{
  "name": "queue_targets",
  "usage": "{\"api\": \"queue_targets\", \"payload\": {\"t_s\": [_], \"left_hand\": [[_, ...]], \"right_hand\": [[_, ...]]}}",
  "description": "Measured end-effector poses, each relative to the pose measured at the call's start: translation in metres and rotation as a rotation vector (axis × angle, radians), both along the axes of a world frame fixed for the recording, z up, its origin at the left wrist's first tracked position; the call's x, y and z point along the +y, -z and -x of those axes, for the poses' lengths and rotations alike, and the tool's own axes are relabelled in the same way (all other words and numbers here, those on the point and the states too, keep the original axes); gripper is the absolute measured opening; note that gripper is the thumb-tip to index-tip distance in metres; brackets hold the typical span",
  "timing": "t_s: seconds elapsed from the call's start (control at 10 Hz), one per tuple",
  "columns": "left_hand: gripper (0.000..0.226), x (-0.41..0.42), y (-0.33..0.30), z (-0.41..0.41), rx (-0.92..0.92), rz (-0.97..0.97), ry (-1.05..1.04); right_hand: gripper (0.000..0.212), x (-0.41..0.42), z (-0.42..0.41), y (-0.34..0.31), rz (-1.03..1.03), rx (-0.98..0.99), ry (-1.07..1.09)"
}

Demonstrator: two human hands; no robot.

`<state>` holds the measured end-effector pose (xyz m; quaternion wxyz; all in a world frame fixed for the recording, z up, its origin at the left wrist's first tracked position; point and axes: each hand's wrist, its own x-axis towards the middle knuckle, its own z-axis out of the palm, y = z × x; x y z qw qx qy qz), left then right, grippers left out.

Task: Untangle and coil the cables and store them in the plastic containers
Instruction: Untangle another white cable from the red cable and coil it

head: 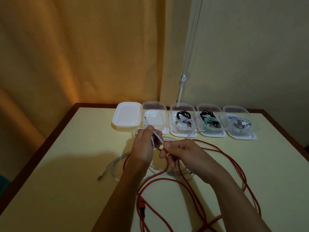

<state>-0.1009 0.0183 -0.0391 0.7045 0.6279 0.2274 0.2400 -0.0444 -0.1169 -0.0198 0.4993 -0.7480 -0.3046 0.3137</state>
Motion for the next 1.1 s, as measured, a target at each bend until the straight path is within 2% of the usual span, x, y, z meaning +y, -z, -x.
{"api": "queue_targets", "payload": {"t_s": [0.1, 0.2, 0.3, 0.4, 0.5, 0.6, 0.7, 0.8, 0.9, 1.0, 1.1], "left_hand": [[0.051, -0.001, -0.009, 0.001, -0.159, 0.269, 0.015], [0.029, -0.003, -0.016, 0.004, -0.294, 0.54, 0.066], [0.025, 0.005, -0.02, 0.014, -0.414, 0.648, 0.167], [0.023, 0.023, -0.02, 0.025, -0.497, 0.726, 0.443], [0.022, 0.03, -0.019, 0.031, -0.491, 0.758, 0.84], [0.026, 0.028, -0.018, 0.031, -0.351, 0.723, 1.04], [0.029, 0.022, -0.011, 0.026, -0.138, 0.647, 1.215], [0.032, 0.009, -0.005, 0.022, 0.182, 0.152, 1.079], [0.033, 0.003, 0.001, 0.018, 0.337, -0.32, 0.923], [0.031, -0.001, 0.003, 0.012, 0.5, -0.611, 0.622], [0.043, 0.005, 0.014, 0.006, 0.328, -0.395, 0.206]], "right_hand": [[0.044, 0.0, 0.002, -0.001, 0.076, 0.001, -0.052], [0.047, -0.001, 0.003, 0.0, 0.131, -0.012, -0.089], [0.059, -0.004, 0.0, 0.002, 0.19, -0.107, -0.021], [0.077, -0.008, -0.007, 0.006, 0.183, -0.208, 0.184], [0.076, -0.011, -0.014, 0.006, 0.071, -0.262, 0.379], [0.064, -0.011, -0.015, 0.004, -0.067, -0.284, 0.457], [0.059, -0.009, -0.017, 0.003, -0.085, -0.353, 0.452], [0.048, -0.008, -0.024, 0.002, -0.122, -0.41, 0.458], [0.03, -0.006, -0.022, 0.0, -0.18, -0.37, 0.408], [0.018, -0.006, -0.016, -0.004, -0.215, -0.35, 0.382], [0.015, -0.006, -0.014, -0.009, -0.186, -0.332, 0.308]]}}
